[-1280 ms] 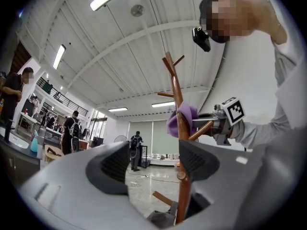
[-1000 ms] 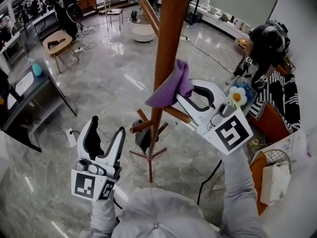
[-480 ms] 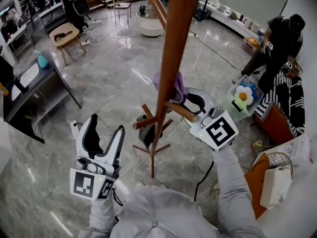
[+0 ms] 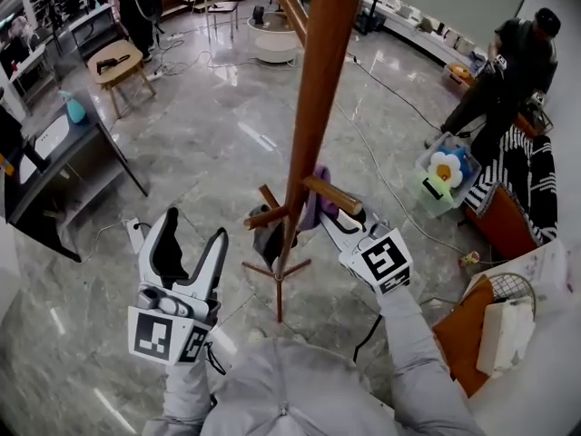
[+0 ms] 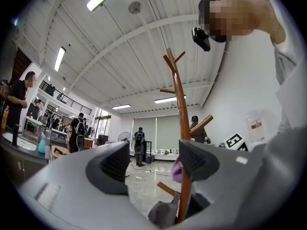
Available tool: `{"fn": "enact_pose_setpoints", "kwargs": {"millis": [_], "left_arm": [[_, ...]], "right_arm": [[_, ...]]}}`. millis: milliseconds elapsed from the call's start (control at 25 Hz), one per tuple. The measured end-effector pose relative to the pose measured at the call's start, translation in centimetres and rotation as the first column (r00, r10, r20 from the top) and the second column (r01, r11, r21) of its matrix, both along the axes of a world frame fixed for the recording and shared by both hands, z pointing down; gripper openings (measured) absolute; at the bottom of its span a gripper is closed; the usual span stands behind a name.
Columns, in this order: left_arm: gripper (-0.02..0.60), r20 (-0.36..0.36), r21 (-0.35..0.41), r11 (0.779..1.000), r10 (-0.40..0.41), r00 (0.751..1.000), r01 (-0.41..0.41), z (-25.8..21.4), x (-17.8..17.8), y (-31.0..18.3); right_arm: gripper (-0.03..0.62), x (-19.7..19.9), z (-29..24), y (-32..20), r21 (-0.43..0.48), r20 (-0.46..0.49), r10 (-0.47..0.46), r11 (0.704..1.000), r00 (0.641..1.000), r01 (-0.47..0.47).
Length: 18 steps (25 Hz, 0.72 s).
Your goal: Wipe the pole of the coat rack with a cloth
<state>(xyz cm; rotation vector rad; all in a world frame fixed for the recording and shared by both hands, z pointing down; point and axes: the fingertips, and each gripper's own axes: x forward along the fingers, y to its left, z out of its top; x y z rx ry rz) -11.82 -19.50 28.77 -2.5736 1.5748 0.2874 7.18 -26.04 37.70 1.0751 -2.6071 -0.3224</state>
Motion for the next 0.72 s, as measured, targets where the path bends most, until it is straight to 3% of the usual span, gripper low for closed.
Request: {"fn": "enact_pose_setpoints", "kwargs": {"millis": [160,280,440,520,600,720], "left_arm": [[0.347,-0.005,0.002,1.0,0.025,1.0,-0.025,0.0,0.4,0.0],[0.347,-0.01,0.007,0.999,0.047,0.999,-0.047,0.0,0.6,0.2],[0.347,-0.064,0.039,0.995,0.095,0.993,-0.093,-0.8,1.0,0.3],[0.347,-0.092,0.055,0.992,0.118,0.989,-0.113,-1.1,1.1,0.4],[0.347,-0.088,0.052,0.992,0.117,0.989,-0.113,-0.8,0.7,0.5],[0.347,-0.113,0.063,0.99,0.129,0.985,-0.122,-0.9,0.2,0.6]], "right_arm": [[0.066,2.6,-0.1,1.6,0.022,-0.017,0.091,0.996,0.996,-0.091],[0.066,5.2,-4.6,3.2,0.123,-0.006,0.173,0.978,0.985,-0.171],[0.066,7.9,-14.9,6.2,0.36,0.014,0.263,0.899,0.965,-0.25],[0.066,7.8,-19.9,8.3,0.471,0.001,0.271,0.849,0.962,-0.24],[0.066,6.4,-23.3,10.2,0.541,-0.034,0.256,0.818,0.966,-0.197],[0.066,2.5,-25.1,11.8,0.576,-0.178,0.209,0.814,0.962,-0.07]]}}
